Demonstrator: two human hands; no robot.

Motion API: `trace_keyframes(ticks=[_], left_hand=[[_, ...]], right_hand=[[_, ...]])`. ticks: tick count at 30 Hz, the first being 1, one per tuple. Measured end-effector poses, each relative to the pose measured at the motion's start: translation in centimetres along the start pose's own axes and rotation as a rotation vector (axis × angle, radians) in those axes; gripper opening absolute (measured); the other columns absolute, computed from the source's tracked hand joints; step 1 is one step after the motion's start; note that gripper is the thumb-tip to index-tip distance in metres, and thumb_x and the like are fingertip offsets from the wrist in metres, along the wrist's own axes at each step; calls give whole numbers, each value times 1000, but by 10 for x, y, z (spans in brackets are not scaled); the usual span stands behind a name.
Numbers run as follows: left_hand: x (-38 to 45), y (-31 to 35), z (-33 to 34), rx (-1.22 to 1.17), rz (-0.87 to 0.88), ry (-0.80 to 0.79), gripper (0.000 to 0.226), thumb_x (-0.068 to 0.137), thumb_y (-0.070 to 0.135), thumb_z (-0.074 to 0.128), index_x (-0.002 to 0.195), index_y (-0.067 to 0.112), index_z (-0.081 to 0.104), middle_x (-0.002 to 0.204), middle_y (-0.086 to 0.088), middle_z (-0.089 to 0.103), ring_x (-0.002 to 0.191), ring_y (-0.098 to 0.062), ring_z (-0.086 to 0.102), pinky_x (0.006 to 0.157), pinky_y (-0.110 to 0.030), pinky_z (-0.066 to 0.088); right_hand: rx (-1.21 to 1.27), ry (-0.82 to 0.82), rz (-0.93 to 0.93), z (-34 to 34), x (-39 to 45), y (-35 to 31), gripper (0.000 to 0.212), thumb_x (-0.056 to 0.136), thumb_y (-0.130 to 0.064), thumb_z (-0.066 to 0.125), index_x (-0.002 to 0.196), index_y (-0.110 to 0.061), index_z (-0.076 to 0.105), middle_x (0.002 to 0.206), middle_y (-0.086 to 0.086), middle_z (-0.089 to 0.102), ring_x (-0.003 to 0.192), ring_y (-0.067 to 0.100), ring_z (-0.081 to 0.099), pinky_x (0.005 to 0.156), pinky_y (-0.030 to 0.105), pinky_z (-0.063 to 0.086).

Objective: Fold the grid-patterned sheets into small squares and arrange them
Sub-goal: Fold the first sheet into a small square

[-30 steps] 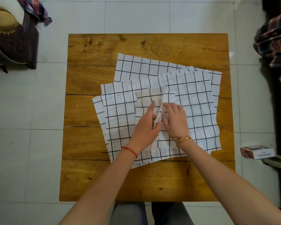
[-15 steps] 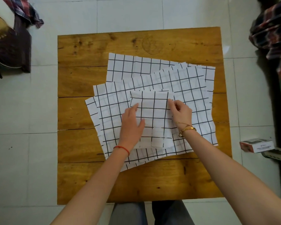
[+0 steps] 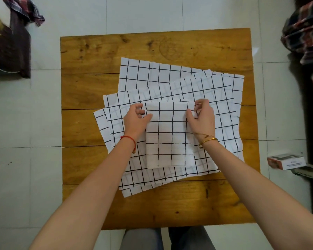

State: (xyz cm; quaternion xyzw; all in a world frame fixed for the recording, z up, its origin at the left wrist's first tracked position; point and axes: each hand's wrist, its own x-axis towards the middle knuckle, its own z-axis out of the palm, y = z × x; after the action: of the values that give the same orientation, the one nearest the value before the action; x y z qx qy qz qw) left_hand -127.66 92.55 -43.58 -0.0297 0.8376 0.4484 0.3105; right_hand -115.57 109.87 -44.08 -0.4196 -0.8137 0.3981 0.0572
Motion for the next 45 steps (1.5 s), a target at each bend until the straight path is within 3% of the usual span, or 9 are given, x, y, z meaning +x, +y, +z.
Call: trace_keyframes(ticks=[3, 8, 18, 23, 27, 31, 34, 40, 45], left_hand=[[1, -2, 4, 25, 17, 10, 51, 78, 15, 77, 124, 11, 54, 100, -1, 58, 87, -12, 54, 76, -12, 46], [0, -4, 8, 32, 30, 32, 49, 77, 15, 78, 121, 13, 56, 93, 4, 57, 75, -5, 52, 70, -8, 45], [-4, -11, 5, 22, 82, 42, 45, 79, 12, 76, 120, 16, 56, 90, 7, 59, 79, -3, 57, 69, -2, 44], [-8, -13, 4, 16, 48, 11, 37, 86, 11, 69, 121, 16, 57, 90, 7, 61, 80, 4, 57, 67, 2, 41], [-10, -15, 3, 61, 47, -18, 31, 94, 12, 57, 125, 13, 57, 90, 10, 60, 78, 6, 54, 65, 5, 38], [-11, -14, -2, 78, 44, -30, 33, 95, 14, 55, 128, 15, 54, 92, 8, 63, 79, 0, 56, 64, 0, 41], [-13, -12, -4, 243, 159, 31, 40, 93, 11, 56, 131, 18, 48, 109, 1, 63, 91, -9, 59, 81, -16, 50], [-7, -17, -4, 765, 535, 87, 56, 87, 8, 58, 141, 13, 41, 140, -4, 46, 126, -24, 40, 103, -37, 43], [-4, -26, 1, 1062, 520, -80, 68, 94, 20, 50, 153, 18, 16, 158, 3, 22, 142, -29, 22, 112, -43, 30]], right_hand=[[-229, 109, -281, 5, 8, -21, 45, 82, -32, 61, 121, -12, 50, 109, 4, 54, 100, 19, 46, 83, 31, 38], [-347, -134, -492, 38, 26, -53, 25, 82, -41, 61, 95, -20, 65, 100, 1, 58, 98, 24, 49, 80, 32, 35], [-406, -333, -380, 70, 34, -74, 17, 86, -35, 60, 92, -20, 64, 103, 3, 55, 104, 23, 45, 84, 31, 28], [-212, -333, -190, 72, 43, -79, 15, 86, -34, 61, 88, -20, 65, 101, 1, 58, 101, 21, 48, 85, 32, 36], [-160, -296, -224, 69, 38, -70, 18, 85, -31, 62, 98, -19, 61, 100, -1, 59, 97, 21, 49, 87, 38, 41], [-274, -70, -443, 54, 26, -54, 28, 84, -24, 55, 110, -12, 57, 107, 4, 57, 98, 24, 50, 81, 33, 40], [-391, -13, -595, 45, 10, -42, 31, 85, -18, 51, 115, -9, 57, 115, 7, 57, 106, 26, 50, 86, 35, 42], [-636, -281, -675, 59, -14, -28, 51, 92, -23, 43, 141, -9, 40, 145, 4, 42, 135, 32, 35, 111, 49, 29], [-756, -362, -609, 70, -20, -30, 57, 94, -32, 41, 147, -12, 30, 153, 0, 31, 142, 32, 24, 113, 55, 22]])
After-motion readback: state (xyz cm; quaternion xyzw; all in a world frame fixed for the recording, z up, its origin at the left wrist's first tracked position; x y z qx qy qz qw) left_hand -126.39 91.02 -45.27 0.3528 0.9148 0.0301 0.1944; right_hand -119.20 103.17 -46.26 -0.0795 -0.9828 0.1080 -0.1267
